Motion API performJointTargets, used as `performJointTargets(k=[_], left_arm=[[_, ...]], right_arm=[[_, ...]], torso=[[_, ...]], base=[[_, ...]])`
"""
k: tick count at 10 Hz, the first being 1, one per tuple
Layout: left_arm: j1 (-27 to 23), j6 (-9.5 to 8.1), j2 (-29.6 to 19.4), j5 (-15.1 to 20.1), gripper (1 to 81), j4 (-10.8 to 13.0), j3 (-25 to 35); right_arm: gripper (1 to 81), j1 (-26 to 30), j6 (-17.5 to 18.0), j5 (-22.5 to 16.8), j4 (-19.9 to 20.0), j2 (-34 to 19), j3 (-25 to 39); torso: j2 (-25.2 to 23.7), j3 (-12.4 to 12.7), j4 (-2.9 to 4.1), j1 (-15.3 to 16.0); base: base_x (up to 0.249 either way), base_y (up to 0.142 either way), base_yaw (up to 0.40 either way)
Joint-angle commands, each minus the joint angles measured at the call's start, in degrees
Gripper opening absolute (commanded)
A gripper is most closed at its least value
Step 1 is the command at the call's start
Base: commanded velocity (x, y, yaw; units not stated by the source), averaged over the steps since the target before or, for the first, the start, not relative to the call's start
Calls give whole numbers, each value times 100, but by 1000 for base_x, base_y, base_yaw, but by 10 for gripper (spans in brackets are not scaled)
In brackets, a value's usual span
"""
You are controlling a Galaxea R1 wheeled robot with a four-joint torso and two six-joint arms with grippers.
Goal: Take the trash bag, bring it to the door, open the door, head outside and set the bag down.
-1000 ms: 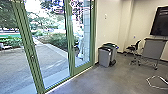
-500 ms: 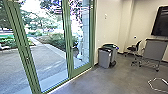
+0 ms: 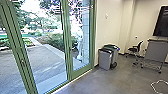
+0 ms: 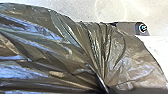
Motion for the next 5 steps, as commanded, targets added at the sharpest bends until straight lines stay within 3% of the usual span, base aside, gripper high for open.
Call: performJointTargets(k=[1, 5], left_arm=[[-419, 23, 3, 341, 10, 21, 7], [-419, 50, 3, 341, 10, 21, 7]], right_arm=[[811, 265, -12, -293, -36, 24, -26], [811, 265, -13, -293, -45, 24, -26]], torso=[[0, 0, 0, 0], [0, 0, 0, 0]], base=[[191, 0, 0], [191, 0, 0]])
